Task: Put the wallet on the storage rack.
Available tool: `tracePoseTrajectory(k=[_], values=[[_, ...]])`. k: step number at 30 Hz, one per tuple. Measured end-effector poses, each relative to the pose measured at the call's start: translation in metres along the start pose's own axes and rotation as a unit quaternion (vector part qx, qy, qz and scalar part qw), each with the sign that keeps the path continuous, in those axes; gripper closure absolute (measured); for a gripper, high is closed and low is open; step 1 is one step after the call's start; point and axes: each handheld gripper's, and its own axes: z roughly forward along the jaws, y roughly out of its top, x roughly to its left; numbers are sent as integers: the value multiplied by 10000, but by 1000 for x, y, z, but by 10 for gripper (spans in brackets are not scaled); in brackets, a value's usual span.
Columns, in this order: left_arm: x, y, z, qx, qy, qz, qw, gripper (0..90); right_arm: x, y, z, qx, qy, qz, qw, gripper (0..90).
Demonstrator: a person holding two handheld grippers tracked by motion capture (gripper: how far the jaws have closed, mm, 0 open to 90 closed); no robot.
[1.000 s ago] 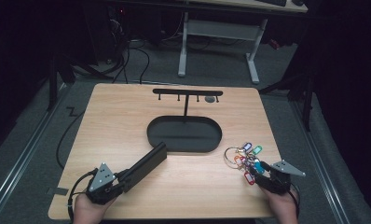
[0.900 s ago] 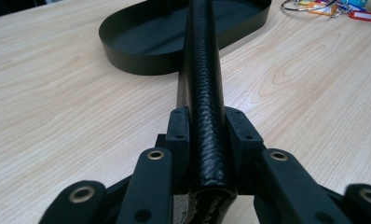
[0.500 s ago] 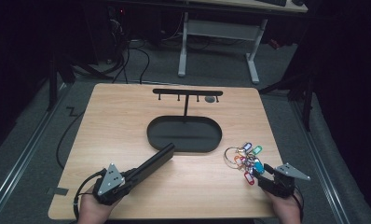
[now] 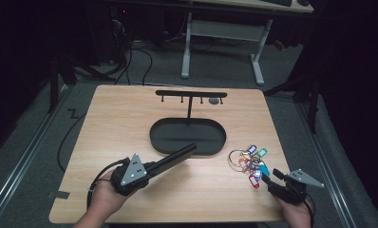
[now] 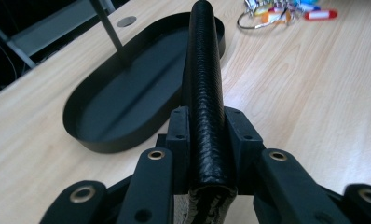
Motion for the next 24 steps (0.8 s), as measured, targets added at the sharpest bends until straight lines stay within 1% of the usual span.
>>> tracePoseTrajectory(k=[1,2,3,4,5,6,8,9,10,12,14,16,17,19,20,21,23,24], values=[[2,4,1,69,4,128,9999,740,1,0,0,4,2,-4,10000,423],[2,4,1,69,4,128,9999,740,1,0,0,4,2,-4,10000,423],[6,12,3,149,14,359,9992,740,1,0,-1,6,-7,-9,10000,424],[6,12,3,149,14,359,9992,740,1,0,-1,6,-7,-9,10000,424],[8,15,4,158,14,500,9986,740,1,0,-1,4,-12,-16,10000,424],[10,22,6,175,41,780,9968,740,1,0,-1,-11,-17,-11,10000,424],[13,28,9,180,96,990,9949,740,1,-1,-1,9,-22,8,10000,424],[13,28,9,180,96,990,9949,740,1,-1,-1,9,-22,8,10000,424],[16,33,12,161,170,1194,9926,739,1,-1,-1,12,-23,-7,10000,424],[20,38,17,199,230,1358,9903,739,1,-1,-1,12,-24,5,10000,424],[22,43,22,242,257,1555,9872,739,1,-1,-1,14,-20,-2,10000,425],[24,47,28,270,286,1790,9831,739,1,-1,-1,18,-24,7,10000,425],[25,48,31,265,299,1875,9815,739,1,-1,-1,16,-24,15,10000,425],[26,49,38,220,322,2009,9788,738,1,-1,-2,17,-34,21,10000,425],[26,49,38,220,322,2009,9788,738,1,-1,-2,17,-34,21,10000,425],[29,50,46,205,338,2116,9766,738,0,-2,-1,24,-37,33,10000,425],[32,51,54,201,342,2176,9752,739,0,-2,-2,19,-39,30,10000,425],[32,51,54,201,342,2176,9752,739,0,-2,-2,19,-39,30,10000,425]])
